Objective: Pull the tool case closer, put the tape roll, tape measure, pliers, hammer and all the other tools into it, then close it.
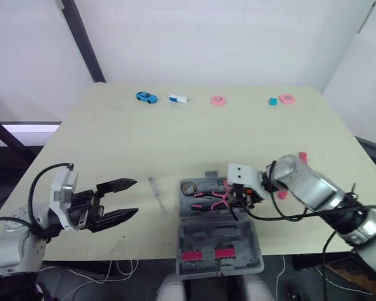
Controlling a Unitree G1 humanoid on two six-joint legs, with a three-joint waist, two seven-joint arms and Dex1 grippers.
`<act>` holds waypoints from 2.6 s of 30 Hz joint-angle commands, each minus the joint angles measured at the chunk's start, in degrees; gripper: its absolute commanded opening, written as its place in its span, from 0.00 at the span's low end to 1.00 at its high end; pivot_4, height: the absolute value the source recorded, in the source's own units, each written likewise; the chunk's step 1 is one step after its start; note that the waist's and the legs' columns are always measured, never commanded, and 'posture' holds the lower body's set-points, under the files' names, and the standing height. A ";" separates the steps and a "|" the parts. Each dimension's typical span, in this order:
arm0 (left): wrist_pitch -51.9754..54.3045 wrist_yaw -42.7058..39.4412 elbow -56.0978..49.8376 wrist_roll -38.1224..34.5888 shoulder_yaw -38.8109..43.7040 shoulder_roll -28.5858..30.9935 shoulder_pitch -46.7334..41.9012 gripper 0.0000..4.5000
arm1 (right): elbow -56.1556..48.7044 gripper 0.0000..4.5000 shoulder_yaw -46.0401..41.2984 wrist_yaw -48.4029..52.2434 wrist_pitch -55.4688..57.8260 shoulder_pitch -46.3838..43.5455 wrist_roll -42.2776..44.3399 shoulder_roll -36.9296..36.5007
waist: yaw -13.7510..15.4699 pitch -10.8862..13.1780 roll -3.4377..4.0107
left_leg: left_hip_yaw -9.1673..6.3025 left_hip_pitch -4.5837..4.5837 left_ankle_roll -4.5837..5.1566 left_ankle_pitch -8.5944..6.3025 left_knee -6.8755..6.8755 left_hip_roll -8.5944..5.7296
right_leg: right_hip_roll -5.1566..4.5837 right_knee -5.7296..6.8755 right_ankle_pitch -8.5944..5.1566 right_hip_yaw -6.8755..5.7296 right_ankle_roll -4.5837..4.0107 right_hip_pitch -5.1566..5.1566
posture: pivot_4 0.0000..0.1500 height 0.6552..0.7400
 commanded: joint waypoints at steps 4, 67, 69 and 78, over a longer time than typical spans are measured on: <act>-1.12 -1.41 -0.72 0.09 -0.35 0.80 -0.49 1.00 | 4.45 0.22 0.79 -0.79 -4.53 -2.55 -4.05 4.38 | 0.02 0.00 0.00 | 0.01 0.00 0.00 0.00 0.00 0.00 | 0.00 0.00 0.00 0.00 0.00 0.00 | 1.00 1.00; -2.95 2.92 -3.42 2.49 -1.99 -1.32 5.38 1.00 | 51.66 0.00 -9.72 -5.42 -26.71 13.42 -8.96 23.22 | -0.39 -2.30 0.46 | 0.76 2.98 -0.09 -0.04 -1.15 0.54 | 0.33 -0.27 -0.35 0.45 -0.69 1.96 | 1.00 1.00; -3.14 3.14 -3.40 2.71 -2.12 -1.41 5.75 1.00 | 52.12 0.00 -9.45 -5.84 -26.31 13.45 -9.80 23.36 | -0.39 -2.68 0.65 | 0.76 2.99 -0.09 -0.04 -1.20 0.54 | 0.30 -0.33 -0.36 0.44 -0.69 1.96 | 1.00 1.00; -7.60 9.10 -0.63 7.42 -2.53 -4.46 6.14 1.00 | 39.67 0.00 -21.82 -7.46 -34.11 14.05 -0.25 25.25 | -0.38 -3.05 0.91 | 0.54 3.11 -0.10 -0.04 -1.59 0.51 | 0.10 -0.51 -0.39 0.52 -0.68 1.91 | 1.00 1.00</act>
